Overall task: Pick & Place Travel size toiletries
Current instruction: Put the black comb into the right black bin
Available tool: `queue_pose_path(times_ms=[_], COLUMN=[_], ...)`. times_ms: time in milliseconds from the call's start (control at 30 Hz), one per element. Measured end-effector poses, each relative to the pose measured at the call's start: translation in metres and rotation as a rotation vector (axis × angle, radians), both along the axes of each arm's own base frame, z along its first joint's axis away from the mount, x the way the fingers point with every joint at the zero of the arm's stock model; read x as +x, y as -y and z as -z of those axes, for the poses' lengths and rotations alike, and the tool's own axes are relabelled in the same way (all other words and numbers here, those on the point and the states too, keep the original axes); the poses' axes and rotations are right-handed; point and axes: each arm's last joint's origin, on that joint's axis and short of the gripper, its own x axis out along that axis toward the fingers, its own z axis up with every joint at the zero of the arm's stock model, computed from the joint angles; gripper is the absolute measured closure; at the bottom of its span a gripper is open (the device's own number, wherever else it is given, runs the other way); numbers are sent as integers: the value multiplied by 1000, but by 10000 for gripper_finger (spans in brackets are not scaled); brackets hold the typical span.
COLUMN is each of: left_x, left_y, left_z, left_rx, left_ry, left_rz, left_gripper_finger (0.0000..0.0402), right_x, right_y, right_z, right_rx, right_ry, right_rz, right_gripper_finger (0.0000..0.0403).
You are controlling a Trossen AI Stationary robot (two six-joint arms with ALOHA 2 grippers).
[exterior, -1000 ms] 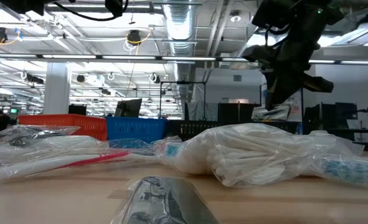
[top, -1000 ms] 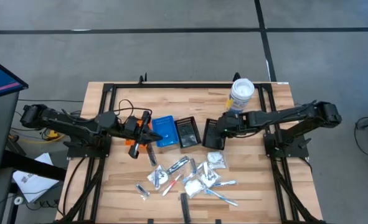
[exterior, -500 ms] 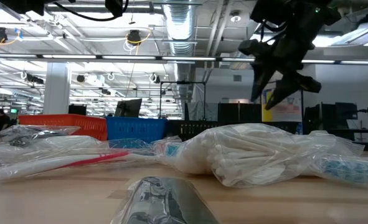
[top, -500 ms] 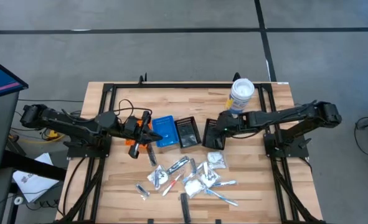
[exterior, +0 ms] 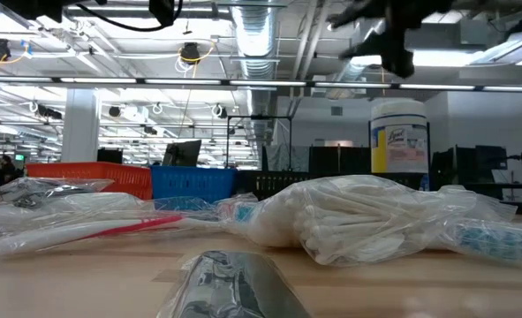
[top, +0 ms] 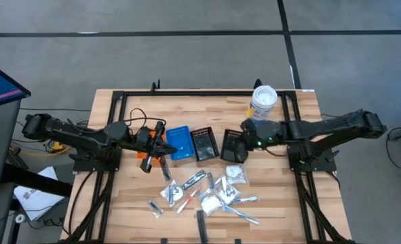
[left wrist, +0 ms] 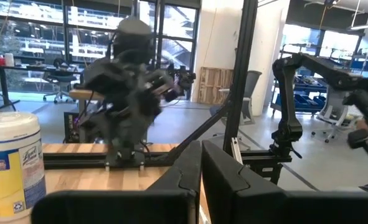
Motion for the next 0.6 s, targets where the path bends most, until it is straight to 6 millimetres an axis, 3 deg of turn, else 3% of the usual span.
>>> queue_pose_path(times_ms=[167,300,600], left_x=[1,5,34], left_y=[0,1,13], left_z=[4,14,30], left_rx=[-25,-56,-32], left_ry=[-45,-136,-306], left_rz=[3,3,28], left_gripper_finger=[394,394,394], right_x=[-4,-5,-3], right_y=[-31,-55,-89], right_z=[4,19,41], right_rx=[9,40,-171], right_ry=[-26,-122,-172], right_rz=[-120,-178,-228], right_gripper_finger=[230,244,276])
